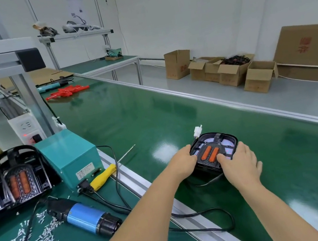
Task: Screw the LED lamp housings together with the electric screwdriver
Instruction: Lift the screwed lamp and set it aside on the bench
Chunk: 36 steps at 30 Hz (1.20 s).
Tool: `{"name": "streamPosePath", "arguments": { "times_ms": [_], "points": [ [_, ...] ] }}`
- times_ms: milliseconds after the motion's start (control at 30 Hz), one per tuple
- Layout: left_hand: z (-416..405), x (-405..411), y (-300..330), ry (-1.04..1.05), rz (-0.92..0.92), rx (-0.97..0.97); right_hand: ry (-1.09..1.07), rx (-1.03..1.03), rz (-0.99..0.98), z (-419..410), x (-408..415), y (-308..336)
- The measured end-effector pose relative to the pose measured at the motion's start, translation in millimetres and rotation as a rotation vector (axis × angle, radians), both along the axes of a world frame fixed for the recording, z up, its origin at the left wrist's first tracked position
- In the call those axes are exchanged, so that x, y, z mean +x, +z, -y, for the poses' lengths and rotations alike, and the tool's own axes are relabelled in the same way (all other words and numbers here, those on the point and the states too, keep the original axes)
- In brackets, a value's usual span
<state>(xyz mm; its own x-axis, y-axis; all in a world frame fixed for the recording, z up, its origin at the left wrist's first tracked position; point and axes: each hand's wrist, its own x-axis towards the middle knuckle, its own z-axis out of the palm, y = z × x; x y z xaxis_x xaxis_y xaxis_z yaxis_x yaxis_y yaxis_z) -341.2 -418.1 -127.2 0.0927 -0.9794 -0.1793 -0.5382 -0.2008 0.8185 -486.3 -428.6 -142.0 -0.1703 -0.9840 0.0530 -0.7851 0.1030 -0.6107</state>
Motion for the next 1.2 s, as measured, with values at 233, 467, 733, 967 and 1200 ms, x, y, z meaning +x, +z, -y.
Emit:
{"name": "streamPosePath", "arguments": {
  "times_ms": [233,467,733,967,1200],
  "points": [
    [-6.9,6.4,6.6,-0.033,0.058,0.057,0.055,0.136,-0.290,5.8,-0.2,16.0],
    [-21.4,27.7,12.2,0.031,0.296,0.078,0.173,-0.015,-0.442,-12.5,35.0,36.1],
    [-98.5,94.6,29.0,0.209,0.484,0.011,0.593,-0.070,-0.338,-71.0,138.3,49.6],
    [-208.7,153.5,34.6,0.462,0.614,-0.037,0.861,-0.071,-0.291,-134.7,205.4,50.7],
    [-283.6,186.5,22.4,0.615,0.664,0.030,1.062,-0.050,-0.341,-186.6,247.0,44.9]
  ]
}}
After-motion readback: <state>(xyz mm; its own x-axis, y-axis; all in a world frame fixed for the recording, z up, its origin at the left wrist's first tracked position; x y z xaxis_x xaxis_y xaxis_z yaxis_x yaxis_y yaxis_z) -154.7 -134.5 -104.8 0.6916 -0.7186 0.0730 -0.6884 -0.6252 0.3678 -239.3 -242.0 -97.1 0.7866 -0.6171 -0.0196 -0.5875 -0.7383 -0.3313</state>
